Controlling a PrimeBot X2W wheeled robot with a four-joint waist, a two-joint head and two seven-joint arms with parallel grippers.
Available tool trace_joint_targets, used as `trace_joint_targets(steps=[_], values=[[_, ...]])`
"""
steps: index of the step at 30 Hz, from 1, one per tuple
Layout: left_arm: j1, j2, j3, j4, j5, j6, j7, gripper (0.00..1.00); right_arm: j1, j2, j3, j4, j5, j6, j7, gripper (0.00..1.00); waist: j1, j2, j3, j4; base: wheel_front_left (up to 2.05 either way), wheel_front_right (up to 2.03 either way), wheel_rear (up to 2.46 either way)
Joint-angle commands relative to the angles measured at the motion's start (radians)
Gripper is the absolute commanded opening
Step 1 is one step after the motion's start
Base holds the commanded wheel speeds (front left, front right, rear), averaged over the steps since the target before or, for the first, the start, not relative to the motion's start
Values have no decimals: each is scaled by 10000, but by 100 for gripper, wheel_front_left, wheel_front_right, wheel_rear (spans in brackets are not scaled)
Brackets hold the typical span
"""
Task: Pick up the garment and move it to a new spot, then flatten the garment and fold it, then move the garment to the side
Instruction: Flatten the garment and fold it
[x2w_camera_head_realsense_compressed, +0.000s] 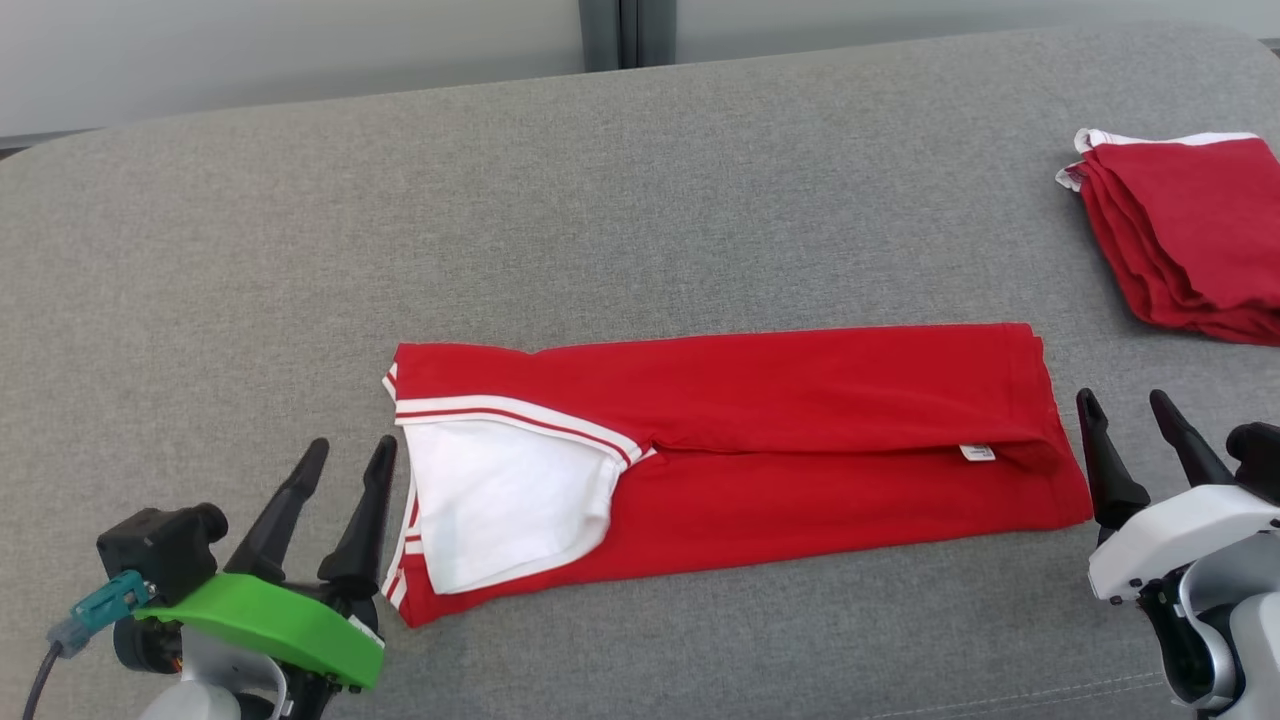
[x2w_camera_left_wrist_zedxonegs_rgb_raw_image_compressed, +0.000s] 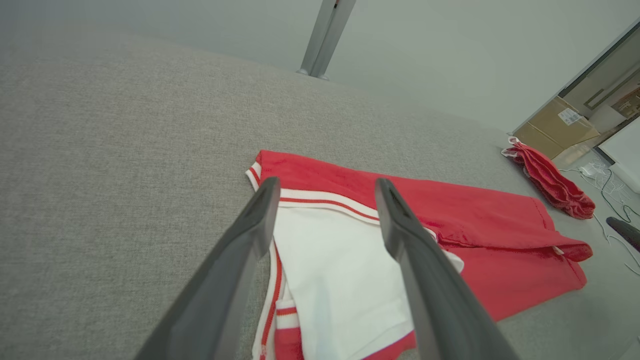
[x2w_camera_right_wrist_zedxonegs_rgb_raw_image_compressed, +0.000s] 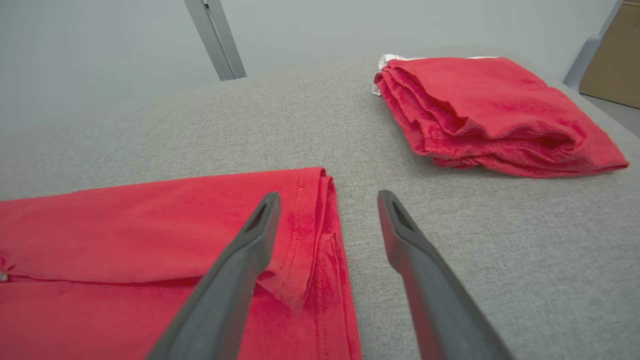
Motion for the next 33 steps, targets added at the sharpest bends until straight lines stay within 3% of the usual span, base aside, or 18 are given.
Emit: trace_joint_targets(steps=[1, 9, 16, 23, 33], values=[[132, -96, 100, -13, 294, 230, -316, 100, 148, 99, -182, -96, -63, -17, -31, 100, 1, 0, -90, 28, 0, 0, 0], [-293, -892, 177, 486, 1120, 1007, -1230, 100, -98, 309, -866, -137, -256, -17, 871, 100, 1, 0, -351, 104, 0, 0, 0], [-550, -1503, 201, 1062, 1758, 1368, -1446, 100, -637, 28, -439, 470, -169, -17, 2435, 100, 1, 0, -401, 320, 0, 0, 0], [-544, -1808, 433, 1412, 2079, 1219, -1516, 100, -1288, -364, -43, 1753, -287, -17, 3408, 100, 1, 0, -294, 639, 0, 0, 0], [-322, -2085, 720, 1724, 2353, 1011, -1517, 100, -2008, -505, 773, 3755, -95, -17, 3665, 100, 1, 0, -316, 977, 0, 0, 0]])
